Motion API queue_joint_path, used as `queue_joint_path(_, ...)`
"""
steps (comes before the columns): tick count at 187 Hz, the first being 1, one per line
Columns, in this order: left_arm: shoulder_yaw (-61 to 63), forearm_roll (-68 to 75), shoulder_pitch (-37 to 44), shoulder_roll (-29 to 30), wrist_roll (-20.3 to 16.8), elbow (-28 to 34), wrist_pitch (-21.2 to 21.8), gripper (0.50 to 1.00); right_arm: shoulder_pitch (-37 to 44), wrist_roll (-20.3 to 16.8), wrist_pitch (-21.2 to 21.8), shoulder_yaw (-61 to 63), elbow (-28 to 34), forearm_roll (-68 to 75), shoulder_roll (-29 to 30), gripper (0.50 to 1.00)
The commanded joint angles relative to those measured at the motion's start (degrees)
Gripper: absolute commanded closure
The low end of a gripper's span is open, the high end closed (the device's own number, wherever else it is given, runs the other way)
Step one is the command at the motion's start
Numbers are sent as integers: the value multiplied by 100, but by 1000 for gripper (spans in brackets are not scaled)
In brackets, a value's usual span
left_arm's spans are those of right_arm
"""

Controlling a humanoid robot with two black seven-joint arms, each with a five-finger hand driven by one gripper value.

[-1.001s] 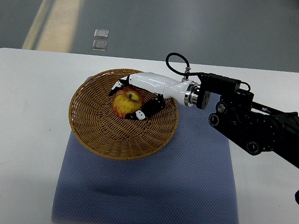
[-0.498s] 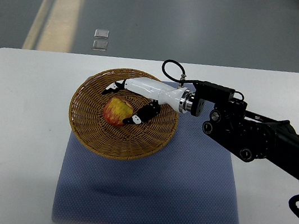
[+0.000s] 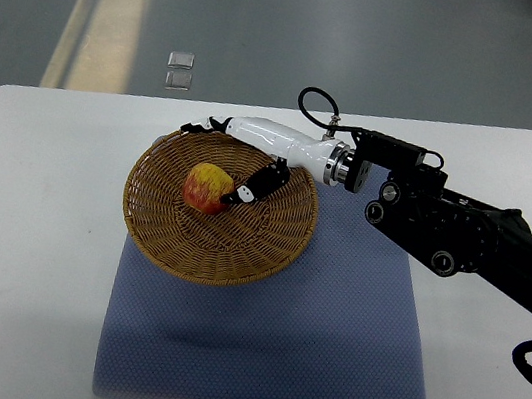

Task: Place red apple in basket with right hand

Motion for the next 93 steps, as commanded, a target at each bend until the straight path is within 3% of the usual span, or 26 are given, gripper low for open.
queue_joint_path(1, 0, 0, 0, 0, 1, -2, 0, 500, 15, 1, 5, 181, -1, 154, -133, 581)
queue_joint_path(30, 0, 0, 0, 0, 1, 6, 0, 500, 33, 1, 13, 339, -10, 866, -362, 581)
queue_joint_path(93, 0, 0, 0, 0, 1, -2, 0, 500, 33, 1, 13, 427, -309, 3915, -713, 581)
